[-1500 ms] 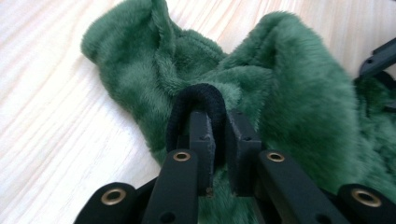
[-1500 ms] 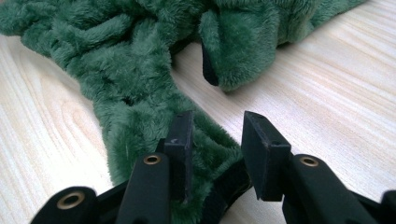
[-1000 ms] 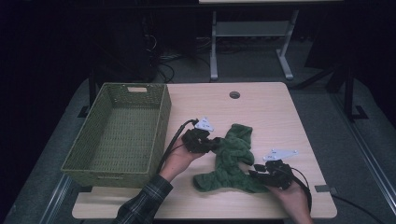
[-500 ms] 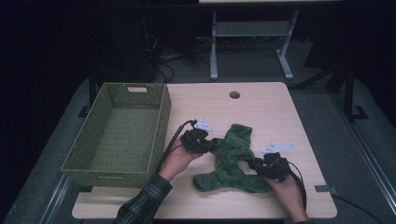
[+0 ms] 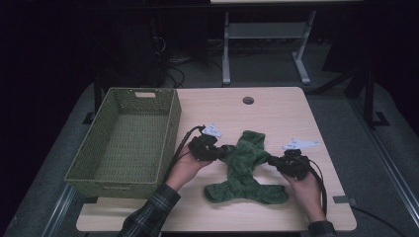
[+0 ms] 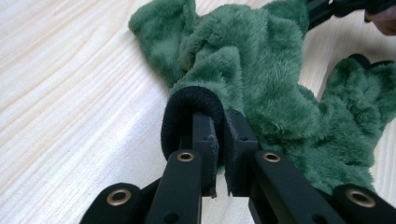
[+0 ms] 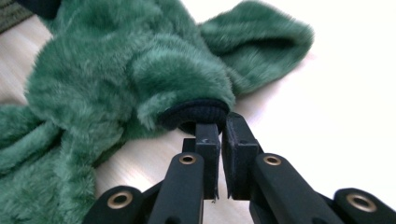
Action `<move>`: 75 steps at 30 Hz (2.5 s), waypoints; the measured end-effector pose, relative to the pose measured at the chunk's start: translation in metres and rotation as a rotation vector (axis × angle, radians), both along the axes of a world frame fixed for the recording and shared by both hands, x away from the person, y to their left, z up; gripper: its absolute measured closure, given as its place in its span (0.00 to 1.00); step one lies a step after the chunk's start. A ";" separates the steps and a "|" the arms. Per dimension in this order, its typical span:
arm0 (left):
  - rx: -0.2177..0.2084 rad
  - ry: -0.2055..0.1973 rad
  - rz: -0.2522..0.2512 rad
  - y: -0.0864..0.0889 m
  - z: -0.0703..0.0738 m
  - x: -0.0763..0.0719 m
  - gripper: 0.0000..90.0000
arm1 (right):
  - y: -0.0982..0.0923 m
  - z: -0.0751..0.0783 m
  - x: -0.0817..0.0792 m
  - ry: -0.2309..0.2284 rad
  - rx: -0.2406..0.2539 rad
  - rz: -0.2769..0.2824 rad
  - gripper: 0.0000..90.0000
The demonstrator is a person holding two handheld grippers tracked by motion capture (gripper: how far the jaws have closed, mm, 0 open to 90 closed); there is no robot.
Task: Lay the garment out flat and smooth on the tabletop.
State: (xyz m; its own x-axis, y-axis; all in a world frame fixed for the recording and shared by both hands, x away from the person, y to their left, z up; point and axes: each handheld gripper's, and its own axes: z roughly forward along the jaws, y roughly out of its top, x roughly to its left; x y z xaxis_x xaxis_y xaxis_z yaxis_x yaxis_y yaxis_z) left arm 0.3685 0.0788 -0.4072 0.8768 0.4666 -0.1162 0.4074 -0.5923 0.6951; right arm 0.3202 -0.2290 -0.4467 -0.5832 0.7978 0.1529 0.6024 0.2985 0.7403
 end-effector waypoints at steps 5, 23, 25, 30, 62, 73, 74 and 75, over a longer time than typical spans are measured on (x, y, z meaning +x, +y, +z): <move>-0.025 -0.021 0.018 0.007 0.013 -0.005 0.94 | -0.008 0.028 0.006 -0.051 0.011 -0.003 0.96; 0.103 0.049 0.120 0.011 -0.020 -0.001 0.94 | 0.003 0.035 0.026 -0.009 -0.070 0.043 0.96; 0.121 0.064 0.123 0.008 -0.028 0.000 0.94 | 0.002 0.023 0.031 0.027 -0.073 0.039 0.96; 0.167 0.075 0.119 0.005 -0.043 0.003 0.94 | 0.003 0.005 0.038 0.080 -0.084 0.043 0.96; 0.043 -0.008 0.195 -0.011 0.005 0.053 0.62 | 0.021 0.042 0.078 0.059 -0.062 0.096 0.72; 0.039 0.020 0.194 -0.015 -0.021 0.076 0.62 | 0.031 0.026 0.116 0.111 -0.043 0.161 0.73; 0.032 0.024 0.193 -0.016 -0.023 0.077 0.62 | 0.033 0.025 0.118 0.102 -0.050 0.168 0.73; 0.032 0.030 0.196 -0.016 -0.025 0.078 0.62 | 0.033 0.023 0.119 0.108 -0.037 0.178 0.73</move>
